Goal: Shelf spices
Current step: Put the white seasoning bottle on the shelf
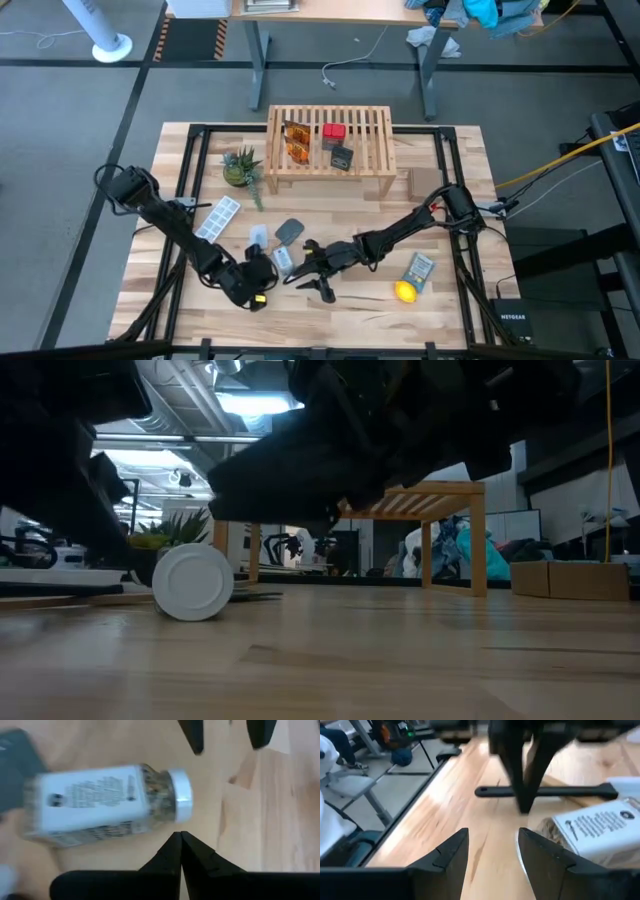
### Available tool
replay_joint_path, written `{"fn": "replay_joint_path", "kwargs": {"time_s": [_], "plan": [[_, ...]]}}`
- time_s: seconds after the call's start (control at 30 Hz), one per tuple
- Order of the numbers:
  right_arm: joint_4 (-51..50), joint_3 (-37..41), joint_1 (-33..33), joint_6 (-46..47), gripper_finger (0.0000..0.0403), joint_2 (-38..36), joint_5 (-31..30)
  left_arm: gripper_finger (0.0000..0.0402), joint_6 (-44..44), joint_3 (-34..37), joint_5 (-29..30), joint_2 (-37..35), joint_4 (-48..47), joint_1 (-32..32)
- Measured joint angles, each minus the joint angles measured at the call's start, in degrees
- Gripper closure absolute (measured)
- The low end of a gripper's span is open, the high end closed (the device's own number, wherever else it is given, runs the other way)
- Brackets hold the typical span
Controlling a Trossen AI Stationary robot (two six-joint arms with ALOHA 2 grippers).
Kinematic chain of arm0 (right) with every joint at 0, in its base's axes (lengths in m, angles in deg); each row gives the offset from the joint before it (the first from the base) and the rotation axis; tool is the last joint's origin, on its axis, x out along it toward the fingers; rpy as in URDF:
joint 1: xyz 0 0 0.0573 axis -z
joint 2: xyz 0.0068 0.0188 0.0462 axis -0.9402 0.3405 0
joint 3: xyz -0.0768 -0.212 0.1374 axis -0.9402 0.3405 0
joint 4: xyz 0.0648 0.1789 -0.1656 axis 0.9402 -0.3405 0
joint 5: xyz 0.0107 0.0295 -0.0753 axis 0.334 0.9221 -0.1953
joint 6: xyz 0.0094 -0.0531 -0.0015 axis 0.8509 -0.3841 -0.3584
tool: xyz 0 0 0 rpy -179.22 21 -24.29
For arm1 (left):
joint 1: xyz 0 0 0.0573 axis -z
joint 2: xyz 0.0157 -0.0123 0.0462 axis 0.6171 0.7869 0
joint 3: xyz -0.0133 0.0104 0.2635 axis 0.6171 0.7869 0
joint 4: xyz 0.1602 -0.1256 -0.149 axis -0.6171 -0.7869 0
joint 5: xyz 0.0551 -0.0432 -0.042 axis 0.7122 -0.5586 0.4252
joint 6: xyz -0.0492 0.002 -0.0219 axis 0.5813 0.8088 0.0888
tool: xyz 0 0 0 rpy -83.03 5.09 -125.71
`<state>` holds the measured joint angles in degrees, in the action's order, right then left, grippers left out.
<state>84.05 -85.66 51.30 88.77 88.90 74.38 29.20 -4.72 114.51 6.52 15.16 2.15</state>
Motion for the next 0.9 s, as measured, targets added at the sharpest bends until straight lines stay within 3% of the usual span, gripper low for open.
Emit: {"fn": "replay_joint_path", "kwargs": {"time_s": [0.3, 0.6, 0.8, 0.9], "plan": [[-2.0, 0.0, -2.4, -0.3, 0.0224, 0.0, -3.4, 0.0402, 0.2, 0.0, 9.9, -5.3, -13.3, -1.2], [-4.0, 0.0, -2.2, -0.4, 0.0228, 1.6, -7.1, 0.0402, -6.0, 0.0, 10.2, -5.3, -18.9, -9.6], [-1.6, 0.1, -2.2, -0.3, 0.0271, 4.4, -7.3, 0.0401, -6.4, 0.0, 9.9, -5.3, -20.2, -12.2], [0.0, 0.1, -2.2, -0.3, 0.0297, 4.8, -7.3, 0.0402, -5.7, 0.0, 6.7, -5.3, -19.9, -12.2]]}}
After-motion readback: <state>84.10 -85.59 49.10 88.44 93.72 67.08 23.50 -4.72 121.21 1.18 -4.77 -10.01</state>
